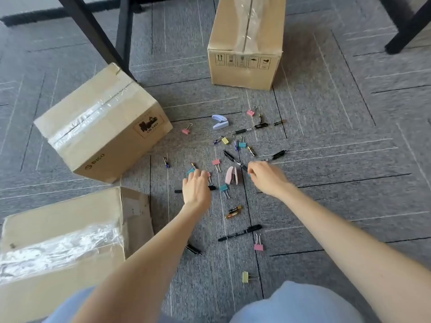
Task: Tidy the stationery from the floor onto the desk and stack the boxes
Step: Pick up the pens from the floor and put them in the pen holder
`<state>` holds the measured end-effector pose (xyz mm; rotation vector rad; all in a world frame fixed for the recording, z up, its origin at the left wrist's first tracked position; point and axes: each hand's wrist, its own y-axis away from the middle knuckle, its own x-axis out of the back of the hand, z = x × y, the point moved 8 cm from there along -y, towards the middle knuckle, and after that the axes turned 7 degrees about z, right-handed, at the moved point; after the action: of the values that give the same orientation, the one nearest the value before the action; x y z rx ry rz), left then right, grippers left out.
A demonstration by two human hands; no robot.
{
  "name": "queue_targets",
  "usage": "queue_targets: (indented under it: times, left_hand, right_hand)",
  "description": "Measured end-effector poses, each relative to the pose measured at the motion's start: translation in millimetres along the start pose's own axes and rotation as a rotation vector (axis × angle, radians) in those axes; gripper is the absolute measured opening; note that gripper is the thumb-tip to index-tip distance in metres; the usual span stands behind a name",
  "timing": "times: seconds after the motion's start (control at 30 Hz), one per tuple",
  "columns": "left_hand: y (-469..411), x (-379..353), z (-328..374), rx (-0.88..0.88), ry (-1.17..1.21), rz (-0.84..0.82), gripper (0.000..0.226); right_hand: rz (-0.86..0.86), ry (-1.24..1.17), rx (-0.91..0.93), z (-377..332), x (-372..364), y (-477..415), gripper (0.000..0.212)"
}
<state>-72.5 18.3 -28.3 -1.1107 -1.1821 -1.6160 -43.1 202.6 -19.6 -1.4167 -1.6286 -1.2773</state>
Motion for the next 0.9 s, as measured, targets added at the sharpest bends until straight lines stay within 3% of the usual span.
queue_targets:
  times: [0.1, 0.27, 0.4, 0.53, 0.67, 0.8, 0.9]
  left_hand:
    - [-13.8, -23.3, -2.2, -0.051, -0.084, 0.046, 0.046]
    - [-15.9, -47.2, -14.3, -0.107, -0.111, 0.104, 0.063]
    - [-14.2, -49.8, -9.2, -0.167, -0.156, 0.177, 0.051]
    - [-1.6, -37.3, -14.1, -0.042, 0.067, 0.257, 0.03]
    - [20.7, -35.4, -33.5, 0.14, 0.311, 0.251, 0.019]
    - [45.4, -32.6, -51.9, 0.177, 0.223, 0.302, 0.005]
    - [69.0, -33.6, -72.5, 0.353, 0.186, 0.303, 0.019]
  right_hand:
    - [0.094, 0.055, 0.021, 6.9, -15.6, -23.3, 0.013]
    - [0.173, 0.106, 0.117, -3.0, -41.3, -48.4, 0.043]
    - [0.24, 0.114, 0.137, -4.9, -48.6, -56.9, 0.044]
    - [0.262, 0.109, 0.082, -5.8, -48.8, -55.7, 0.037]
    - [0.269, 0.112, 0.151, -20.7, -41.8, -36.6, 0.029]
    - [0.186, 0.08, 0.265, -42.2, -50.0, -3.6, 0.03]
    - [-0.019, 0.086, 0.304, -51.4, -77.6, 21.5, 0.026]
